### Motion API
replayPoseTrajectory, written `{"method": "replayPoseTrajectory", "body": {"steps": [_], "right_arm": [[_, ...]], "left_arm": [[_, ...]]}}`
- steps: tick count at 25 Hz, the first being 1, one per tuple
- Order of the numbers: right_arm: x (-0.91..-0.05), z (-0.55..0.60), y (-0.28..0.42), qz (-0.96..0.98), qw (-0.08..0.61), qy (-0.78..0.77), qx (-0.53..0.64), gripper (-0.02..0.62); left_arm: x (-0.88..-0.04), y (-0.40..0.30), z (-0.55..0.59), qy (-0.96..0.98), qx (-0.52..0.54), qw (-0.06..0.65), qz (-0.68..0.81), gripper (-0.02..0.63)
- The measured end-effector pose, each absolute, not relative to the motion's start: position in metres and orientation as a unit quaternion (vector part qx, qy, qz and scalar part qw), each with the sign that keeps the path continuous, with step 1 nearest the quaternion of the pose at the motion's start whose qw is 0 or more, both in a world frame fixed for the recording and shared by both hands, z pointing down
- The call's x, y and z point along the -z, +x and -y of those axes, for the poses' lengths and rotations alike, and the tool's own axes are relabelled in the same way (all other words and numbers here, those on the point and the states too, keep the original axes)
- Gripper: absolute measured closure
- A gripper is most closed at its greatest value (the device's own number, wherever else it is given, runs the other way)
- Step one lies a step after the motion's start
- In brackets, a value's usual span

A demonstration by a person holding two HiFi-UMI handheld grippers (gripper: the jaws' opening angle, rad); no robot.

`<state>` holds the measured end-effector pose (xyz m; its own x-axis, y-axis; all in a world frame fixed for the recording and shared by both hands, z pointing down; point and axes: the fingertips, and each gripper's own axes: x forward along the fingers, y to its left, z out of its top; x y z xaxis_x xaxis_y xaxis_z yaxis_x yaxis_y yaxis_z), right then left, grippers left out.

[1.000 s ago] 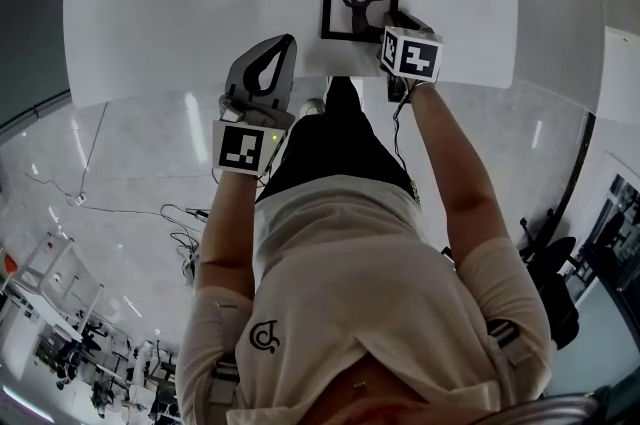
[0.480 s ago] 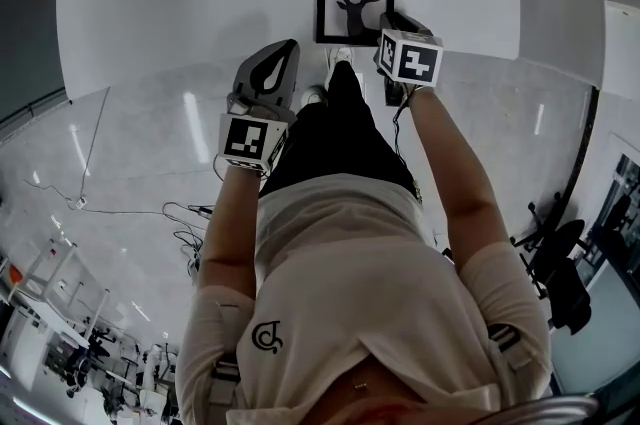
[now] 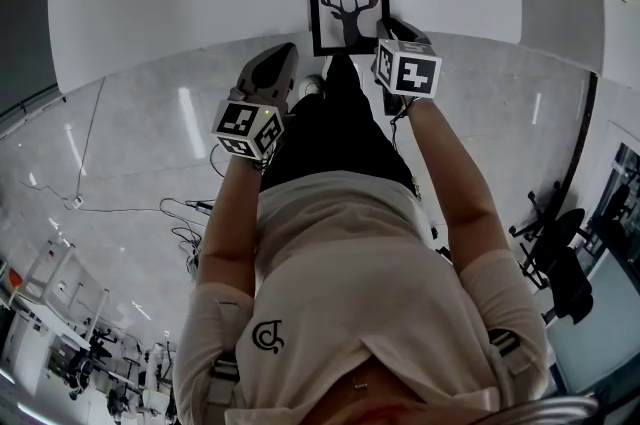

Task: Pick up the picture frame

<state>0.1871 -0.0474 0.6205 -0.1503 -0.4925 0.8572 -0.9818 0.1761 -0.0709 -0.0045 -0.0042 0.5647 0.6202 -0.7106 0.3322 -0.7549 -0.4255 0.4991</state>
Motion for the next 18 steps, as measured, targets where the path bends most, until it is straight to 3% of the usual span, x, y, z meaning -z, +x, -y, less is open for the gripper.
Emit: {"method": "replayPoseTrajectory", "body": {"steps": [3, 4, 6, 8, 14, 18], "right_arm": [[-0.62, 0.036, 0.184, 0.678, 0.36, 0.542, -0.341, 0.518], [-0.62, 0.033, 0.183, 0.678, 0.361, 0.541, -0.342, 0.518], [-0.62, 0.026, 0.181, 0.678, 0.36, 0.54, -0.344, 0.518], [-0.621, 0.022, 0.179, 0.681, 0.356, 0.539, -0.344, 0.518], [-0.619, 0.015, 0.17, 0.688, 0.357, 0.536, -0.335, 0.518], [-0.618, 0.014, 0.17, 0.687, 0.357, 0.536, -0.336, 0.518]], "left_arm": [[-0.584, 0.006, -0.006, 0.83, -0.013, 0.389, 0.398, 0.579], [-0.59, 0.009, -0.008, 0.825, -0.005, 0.414, 0.384, 0.536], [-0.6, 0.016, -0.012, 0.816, 0.01, 0.454, 0.359, 0.385], [-0.607, 0.024, -0.013, 0.805, 0.025, 0.488, 0.337, 0.342], [-0.622, 0.033, 0.001, 0.737, 0.107, 0.602, 0.289, 0.325], [-0.62, 0.038, 0.013, 0.705, 0.159, 0.639, 0.262, 0.327]]}}
